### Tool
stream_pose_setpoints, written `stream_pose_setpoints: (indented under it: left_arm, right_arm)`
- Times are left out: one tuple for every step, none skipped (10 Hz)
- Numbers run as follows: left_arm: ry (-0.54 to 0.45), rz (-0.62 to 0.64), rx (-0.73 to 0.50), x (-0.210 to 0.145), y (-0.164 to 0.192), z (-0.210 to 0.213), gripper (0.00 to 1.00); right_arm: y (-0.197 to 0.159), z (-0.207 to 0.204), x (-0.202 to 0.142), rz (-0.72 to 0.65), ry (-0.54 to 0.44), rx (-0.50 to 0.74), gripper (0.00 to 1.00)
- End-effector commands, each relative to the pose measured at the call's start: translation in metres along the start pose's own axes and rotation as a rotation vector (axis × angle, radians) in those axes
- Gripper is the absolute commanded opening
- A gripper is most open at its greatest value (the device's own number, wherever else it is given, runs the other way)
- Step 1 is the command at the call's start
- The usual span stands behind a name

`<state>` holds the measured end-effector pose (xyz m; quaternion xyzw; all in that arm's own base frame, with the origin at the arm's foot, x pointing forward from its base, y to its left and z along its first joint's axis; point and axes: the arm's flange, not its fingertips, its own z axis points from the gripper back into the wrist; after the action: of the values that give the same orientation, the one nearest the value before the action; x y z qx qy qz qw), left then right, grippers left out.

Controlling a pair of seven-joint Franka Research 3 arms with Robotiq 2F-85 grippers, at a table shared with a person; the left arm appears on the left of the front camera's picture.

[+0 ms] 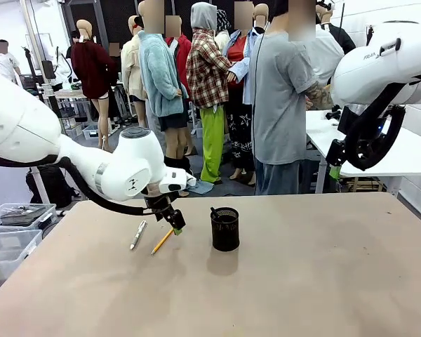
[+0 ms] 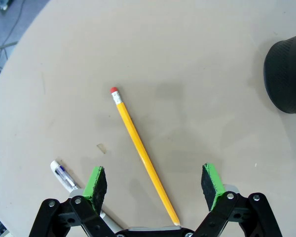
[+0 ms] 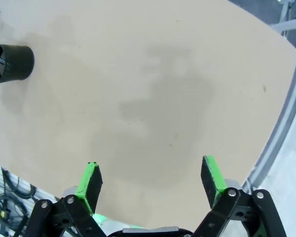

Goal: Place the pens into the pen holder.
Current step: Pick up a writing instrument from the table and place it into the Pen holder.

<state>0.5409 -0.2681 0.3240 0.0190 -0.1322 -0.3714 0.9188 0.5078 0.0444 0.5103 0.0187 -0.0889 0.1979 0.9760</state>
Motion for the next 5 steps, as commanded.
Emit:
stream_pose_setpoints:
  left_arm:
    - [0.046,0.017,0.019,0.014,0.001,-0.008,1.00]
    - [0.068,0.023,0.005,0.015,0.005,-0.015,1.00]
    - [0.082,0.039,-0.010,0.018,0.010,-0.024,1.00]
    - [0.094,0.049,-0.030,0.018,0.013,-0.029,1.00]
    - [0.108,0.054,-0.035,0.019,0.014,-0.031,1.00]
  right_arm:
    - [0.000,0.000,0.000,0.000,0.005,-0.015,1.00]
    - [0.000,0.000,0.000,0.000,0.005,-0.015,1.00]
    - [0.000,0.000,0.000,0.000,0.005,-0.015,1.00]
    - [0.000,0.000,0.000,0.000,0.005,-0.015,1.00]
    - [0.000,0.000,0.000,0.000,0.005,-0.015,1.00]
